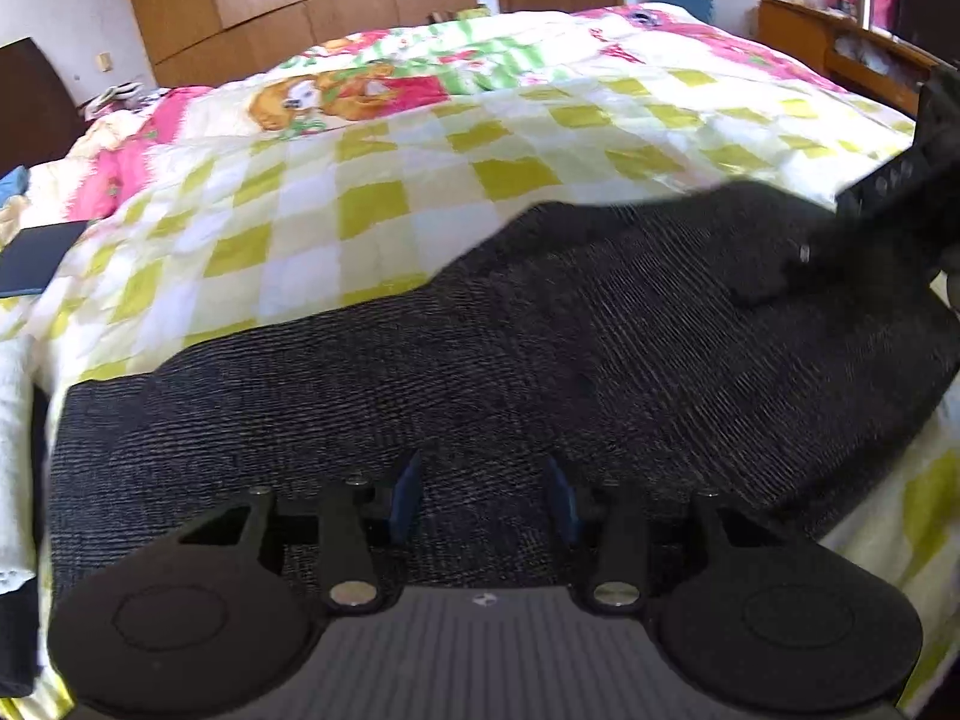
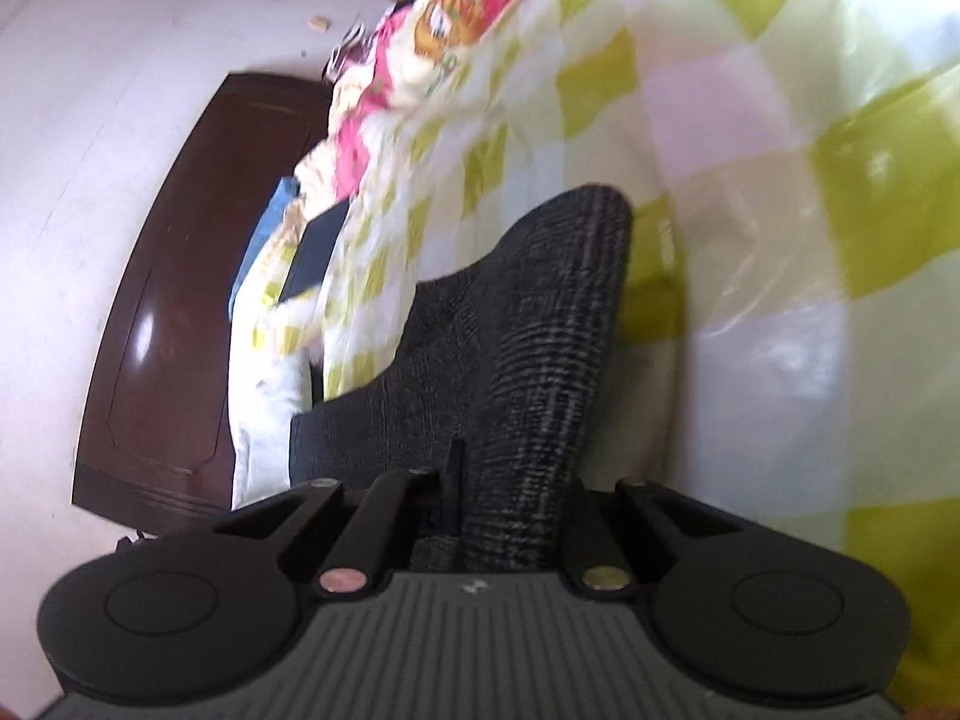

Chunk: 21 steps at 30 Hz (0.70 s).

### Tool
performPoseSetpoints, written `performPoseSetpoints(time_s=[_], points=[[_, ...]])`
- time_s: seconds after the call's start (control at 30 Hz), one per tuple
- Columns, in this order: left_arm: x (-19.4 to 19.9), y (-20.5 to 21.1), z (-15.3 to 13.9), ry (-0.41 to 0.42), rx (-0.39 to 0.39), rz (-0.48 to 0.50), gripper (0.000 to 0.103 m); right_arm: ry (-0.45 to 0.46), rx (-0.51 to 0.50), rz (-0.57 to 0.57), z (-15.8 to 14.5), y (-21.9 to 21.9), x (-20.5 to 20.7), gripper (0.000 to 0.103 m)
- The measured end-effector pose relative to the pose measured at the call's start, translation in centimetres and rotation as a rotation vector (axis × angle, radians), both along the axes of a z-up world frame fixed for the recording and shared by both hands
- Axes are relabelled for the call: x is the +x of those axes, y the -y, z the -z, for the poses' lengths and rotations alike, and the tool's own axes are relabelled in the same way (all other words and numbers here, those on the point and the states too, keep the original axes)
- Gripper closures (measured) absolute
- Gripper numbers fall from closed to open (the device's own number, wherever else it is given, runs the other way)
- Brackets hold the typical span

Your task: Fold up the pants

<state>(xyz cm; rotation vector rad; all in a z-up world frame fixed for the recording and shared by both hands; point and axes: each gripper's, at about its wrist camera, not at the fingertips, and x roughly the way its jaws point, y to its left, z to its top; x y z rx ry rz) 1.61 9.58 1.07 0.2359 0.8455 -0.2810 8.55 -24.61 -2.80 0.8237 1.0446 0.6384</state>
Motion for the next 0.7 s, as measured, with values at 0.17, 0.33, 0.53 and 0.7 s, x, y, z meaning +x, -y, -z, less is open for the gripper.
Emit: performPoseSetpoints(time_s=[0.17, 0.33, 0.53, 0.7], points=[[-0.2, 4.8, -0.1, -0.009, -0.023, 0.109, 0.047, -0.015, -0.031, 0.161, -0.4, 7.0, -2.3, 0.096], [0.1, 10.9, 0.2, 0.006, -0.055, 0.244, 0.046, 0.006, -0.113, 0.297, -2.3, 13.1, -4.2, 0.096], [0.9, 16.5, -0.1, 0.008, -0.041, 0.342, 0.046, 0.009, -0.184, 0.384, -3.4, 16.0, -6.2, 0.096], [-0.4, 16.7, -0.6, 0.022, -0.006, 0.327, 0.046, 0.023, -0.227, 0.401, -3.7, 14.6, -6.1, 0.095]])
